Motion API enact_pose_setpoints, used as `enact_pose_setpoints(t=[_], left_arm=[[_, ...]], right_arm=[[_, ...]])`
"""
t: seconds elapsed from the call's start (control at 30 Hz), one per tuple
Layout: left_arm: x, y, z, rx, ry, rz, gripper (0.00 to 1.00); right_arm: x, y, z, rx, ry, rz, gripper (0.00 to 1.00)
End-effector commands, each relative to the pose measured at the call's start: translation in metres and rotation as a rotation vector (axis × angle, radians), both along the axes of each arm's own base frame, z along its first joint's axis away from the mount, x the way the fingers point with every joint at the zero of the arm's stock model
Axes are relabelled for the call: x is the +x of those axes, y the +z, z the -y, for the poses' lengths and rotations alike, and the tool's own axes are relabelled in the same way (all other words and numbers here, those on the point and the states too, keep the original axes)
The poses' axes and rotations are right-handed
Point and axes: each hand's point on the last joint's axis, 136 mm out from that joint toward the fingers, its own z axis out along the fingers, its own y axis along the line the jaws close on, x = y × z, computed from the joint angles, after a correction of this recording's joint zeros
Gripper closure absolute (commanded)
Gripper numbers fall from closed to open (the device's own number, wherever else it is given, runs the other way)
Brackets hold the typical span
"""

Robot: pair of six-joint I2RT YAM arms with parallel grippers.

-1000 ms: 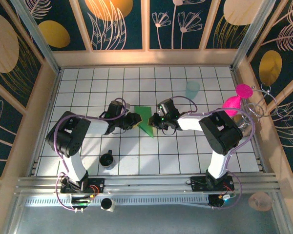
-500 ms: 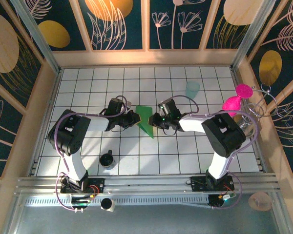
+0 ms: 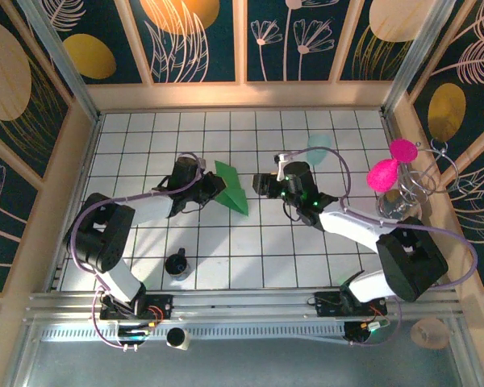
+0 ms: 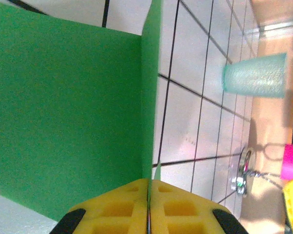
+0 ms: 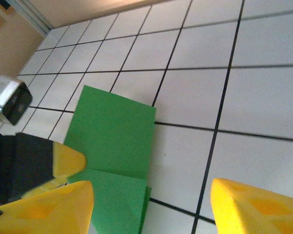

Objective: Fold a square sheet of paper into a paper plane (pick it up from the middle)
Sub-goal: Fourth fold the wing at the center of the table.

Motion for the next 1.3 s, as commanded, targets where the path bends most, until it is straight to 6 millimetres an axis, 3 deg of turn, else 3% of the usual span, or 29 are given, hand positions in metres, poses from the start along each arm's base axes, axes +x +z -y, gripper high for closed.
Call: enact_pose_setpoints(t=[0.0,0.2,0.37,0.57,0.93,1.27], left_arm=[[0.007,0.006,-0.007,-0.029,0.113,-0.013,0.90],[0.004,-0.003,-0.002,-0.007,0.147,-0.061,0.90],[-0.001,-0.010,0.003,0.011,0.136,-0.083,0.90],[-0.001,-0.013,0.008,0.017,0.124,-0.094,0.90],[-0.002,-0.013,0.009,0.019,0.120,-0.101,0.89],[-0.004,-0.015,0.010,0.018,0.111,-0.111,0.88]], right_arm=[[-0.007,-0.001,-0.001,-0.095,0.051,0.116,0.35],[-0.027,-0.011,-0.031,-0.192,0.176,0.238,0.44],[-0.038,-0.038,-0.056,-0.281,0.265,0.268,0.55],[-0.046,-0.057,-0.074,-0.310,0.314,0.291,0.58],[-0.045,-0.084,-0.084,-0.355,0.306,0.292,0.65],[-0.038,-0.093,-0.083,-0.385,0.281,0.305,0.70]])
